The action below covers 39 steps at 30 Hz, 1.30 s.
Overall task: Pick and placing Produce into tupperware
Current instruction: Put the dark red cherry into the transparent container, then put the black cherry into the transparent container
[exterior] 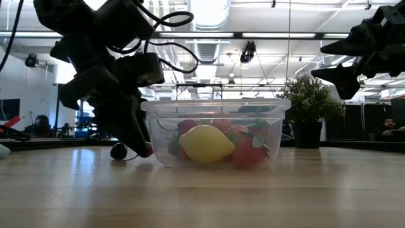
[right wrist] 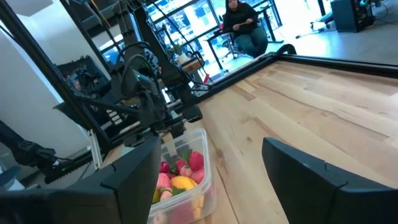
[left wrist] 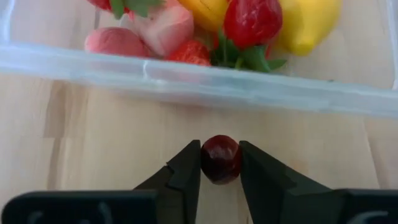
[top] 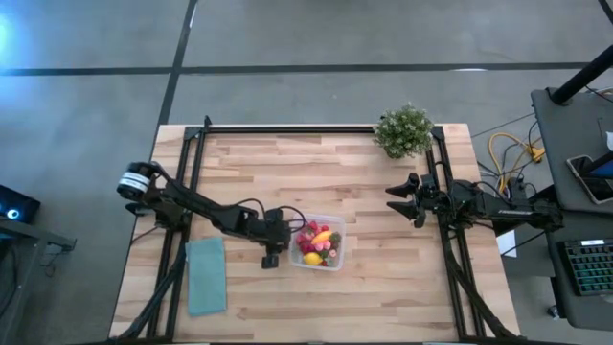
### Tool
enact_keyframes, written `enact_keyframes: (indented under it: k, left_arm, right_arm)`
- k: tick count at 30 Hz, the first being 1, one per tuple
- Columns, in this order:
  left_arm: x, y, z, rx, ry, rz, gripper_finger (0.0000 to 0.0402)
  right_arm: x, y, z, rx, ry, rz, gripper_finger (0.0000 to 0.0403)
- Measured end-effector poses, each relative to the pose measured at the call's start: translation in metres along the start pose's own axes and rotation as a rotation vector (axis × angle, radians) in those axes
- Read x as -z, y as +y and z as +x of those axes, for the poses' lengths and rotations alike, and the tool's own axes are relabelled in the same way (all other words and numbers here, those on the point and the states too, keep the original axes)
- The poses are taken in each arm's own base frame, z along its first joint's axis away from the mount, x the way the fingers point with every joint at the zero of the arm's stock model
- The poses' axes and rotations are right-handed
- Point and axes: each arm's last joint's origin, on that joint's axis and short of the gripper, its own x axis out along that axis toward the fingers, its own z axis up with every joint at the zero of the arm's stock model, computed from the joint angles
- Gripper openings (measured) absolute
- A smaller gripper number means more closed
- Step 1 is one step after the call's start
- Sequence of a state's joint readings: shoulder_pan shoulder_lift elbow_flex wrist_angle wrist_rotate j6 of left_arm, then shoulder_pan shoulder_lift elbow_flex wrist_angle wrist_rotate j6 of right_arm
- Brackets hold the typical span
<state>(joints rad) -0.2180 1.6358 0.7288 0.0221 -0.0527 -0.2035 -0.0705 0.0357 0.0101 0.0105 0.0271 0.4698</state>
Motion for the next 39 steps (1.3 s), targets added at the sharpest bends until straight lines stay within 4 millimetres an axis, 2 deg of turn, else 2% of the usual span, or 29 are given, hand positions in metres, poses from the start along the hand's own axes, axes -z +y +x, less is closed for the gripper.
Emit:
enact_keyframes:
  k: [5,11,19,23,26,29,31,34,39]
  left_arm:
    - [0.002,0.001,-0.008,-0.022,0.052,0.003,0.0076]
    - [-0.004,0.002,-0.031,-0.042,0.028,-0.028,0.0075]
    - [-0.038,-0.003,-0.079,-0.012,-0.26,-0.071,0.0074]
    - [-0.059,-0.007,-0.092,0.011,-0.436,-0.034,0.0074]
    - [-0.072,-0.01,-0.089,0.012,-0.487,0.05,0.0074]
    - [-0.076,-0.012,-0.072,0.007,-0.43,0.094,0.0079]
    - [-0.08,-0.014,-0.06,0.014,-0.398,0.053,0.0089]
    - [-0.091,-0.017,-0.048,0.033,-0.397,-0.029,0.0118]
    - [-0.098,-0.017,-0.037,0.004,-0.35,-0.028,0.0183]
  right_arm:
    - [0.0,0.0,0.0,0.0,0.0,0.0,0.0267]
    - [0.0,0.0,0.0,0.0,0.0,0.0,0.0267]
    - [0.0,0.0,0.0,0.0,0.0,0.0,0.0269]
    - [0.0,0.0,0.0,0.0,-0.001,0.0,0.0265]
    - [0.0,0.0,0.0,-0.001,0.0,0.0,0.0267]
    - [0.0,0.0,0.0,0.0,0.0,0.0,0.027]
    - [0.0,0.0,0.0,0.0,0.0,0.0,0.0272]
    - [0.0,0.0,0.0,-0.001,-0.001,0.0,0.0271]
    - [0.0,0.0,0.0,-0.001,-0.001,0.0,0.0265]
